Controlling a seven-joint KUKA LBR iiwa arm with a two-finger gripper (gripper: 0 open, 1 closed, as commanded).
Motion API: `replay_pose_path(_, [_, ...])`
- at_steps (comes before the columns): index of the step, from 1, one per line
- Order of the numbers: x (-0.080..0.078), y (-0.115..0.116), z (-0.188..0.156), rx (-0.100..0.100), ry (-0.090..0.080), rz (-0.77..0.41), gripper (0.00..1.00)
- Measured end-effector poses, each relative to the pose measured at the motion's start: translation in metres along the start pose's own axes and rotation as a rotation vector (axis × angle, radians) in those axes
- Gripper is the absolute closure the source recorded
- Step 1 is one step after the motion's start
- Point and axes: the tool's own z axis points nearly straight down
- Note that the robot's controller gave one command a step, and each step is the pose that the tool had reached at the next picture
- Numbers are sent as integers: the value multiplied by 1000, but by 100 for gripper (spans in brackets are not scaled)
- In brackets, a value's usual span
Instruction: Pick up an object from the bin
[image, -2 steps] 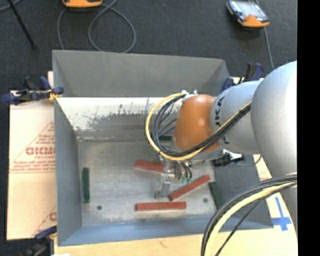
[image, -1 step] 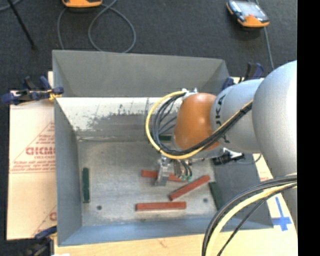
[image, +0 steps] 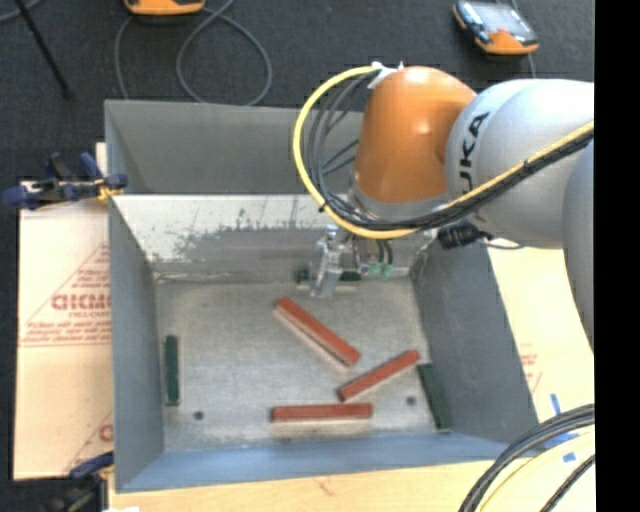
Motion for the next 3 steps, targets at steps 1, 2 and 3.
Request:
replay_pose_path(1, [2,-2,5,4,9,0,0])
replay_pose_path(2, [10,-55,123,7,18,30,0])
replay_pose_path(3, [26,-74,144,4,13,119,0])
